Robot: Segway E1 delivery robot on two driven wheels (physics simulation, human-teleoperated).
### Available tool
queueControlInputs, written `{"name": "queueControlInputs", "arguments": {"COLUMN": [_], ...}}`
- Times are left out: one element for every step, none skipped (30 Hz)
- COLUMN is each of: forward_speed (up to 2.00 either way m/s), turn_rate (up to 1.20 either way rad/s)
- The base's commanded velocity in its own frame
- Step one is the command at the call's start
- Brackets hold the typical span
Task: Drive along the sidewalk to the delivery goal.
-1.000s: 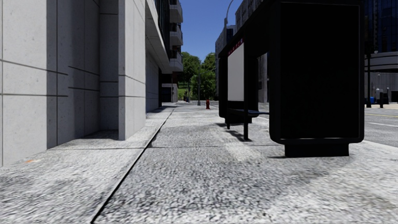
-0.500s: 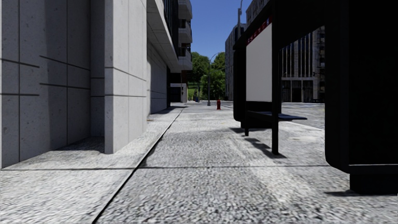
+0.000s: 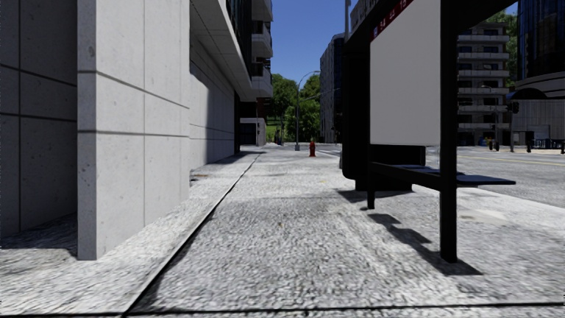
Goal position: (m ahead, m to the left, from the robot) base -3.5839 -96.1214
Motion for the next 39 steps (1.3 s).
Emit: {"name": "queueControlInputs", "arguments": {"forward_speed": [2.0,2.0,2.0,2.0,2.0,2.0,2.0,2.0,2.0,2.0,2.0,2.0,2.0,2.0,2.0,2.0,2.0,2.0,2.0,2.0,2.0,2.0,2.0,2.0,2.0,2.0,2.0,2.0,2.0,2.0,2.0,2.0,2.0,2.0,2.0,2.0,2.0,2.0,2.0], "turn_rate": [0.0,0.0,0.0,0.0,0.0,0.0,0.0,0.0,0.0,0.0,0.0,0.0,0.0,0.0,0.0,0.0,0.0,0.0,0.0,0.0,0.0,0.0,0.0,0.0,0.0,0.0,0.0,0.0,0.0,0.0,0.0,0.0,0.0,0.0,0.0,0.0,0.0,0.0,0.0]}}
